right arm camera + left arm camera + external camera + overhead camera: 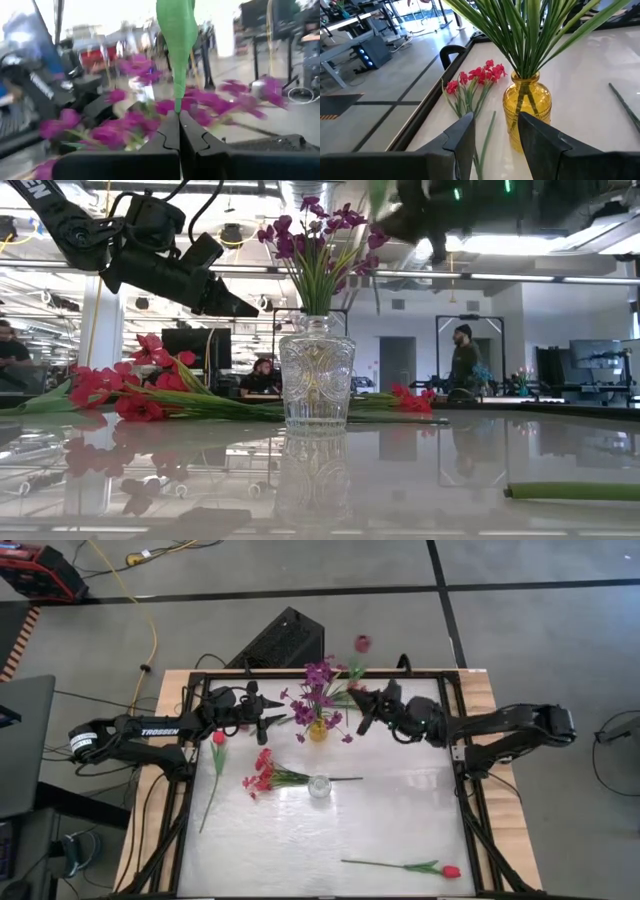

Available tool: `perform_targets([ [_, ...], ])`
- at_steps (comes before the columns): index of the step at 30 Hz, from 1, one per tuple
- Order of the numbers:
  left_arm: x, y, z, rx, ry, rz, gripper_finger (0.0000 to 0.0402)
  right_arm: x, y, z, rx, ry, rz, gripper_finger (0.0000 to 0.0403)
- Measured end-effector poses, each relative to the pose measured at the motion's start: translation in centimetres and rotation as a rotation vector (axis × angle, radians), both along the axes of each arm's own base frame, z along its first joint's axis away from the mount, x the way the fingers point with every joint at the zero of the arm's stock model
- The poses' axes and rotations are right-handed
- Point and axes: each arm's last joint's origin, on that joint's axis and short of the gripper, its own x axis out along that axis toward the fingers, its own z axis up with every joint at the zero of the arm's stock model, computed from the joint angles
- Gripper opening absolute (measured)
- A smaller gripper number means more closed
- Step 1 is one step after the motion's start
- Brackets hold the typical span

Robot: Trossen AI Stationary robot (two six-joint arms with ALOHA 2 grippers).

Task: Sort flowers into vase by color
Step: Put the right dark red tulip into the yellow vase

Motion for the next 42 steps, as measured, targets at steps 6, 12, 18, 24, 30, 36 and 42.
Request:
perform_targets([
  [6, 0.0, 0.0, 0.0, -0.008, -0.008, 0.001, 0.0139, -1.0, -0.7, -3.6, -0.106, -0.299, 0.034, 0.0015],
  [12, 0.0, 0.0, 0.1, -0.032, -0.022, 0.001, 0.0139, 2.0, -1.8, -5.8, -0.077, -0.31, 0.066, 0.0015],
  [18, 0.1, -0.1, 0.1, -0.037, -0.024, -0.002, 0.0139, 3.7, -2.6, -4.7, -0.116, -0.352, 0.132, 0.0015],
  [24, 0.1, -0.2, 0.1, -0.042, -0.021, -0.012, 0.0139, 3.8, -2.6, -4.5, -0.146, -0.335, 0.118, 0.0015],
  [30, 0.1, -0.2, 0.0, -0.041, -0.016, -0.013, 0.0139, 4.0, -2.7, -4.8, -0.141, -0.3, 0.113, 0.0015],
  [36, 0.1, -0.2, 0.0, -0.043, -0.014, -0.013, 0.0139, 4.0, -2.7, -4.8, -0.15, -0.292, 0.084, 0.0015],
  [42, 0.1, -0.2, 0.0, -0.044, -0.013, -0.013, 0.0139, 4.0, -2.8, -4.9, -0.155, -0.279, 0.081, 0.0015],
])
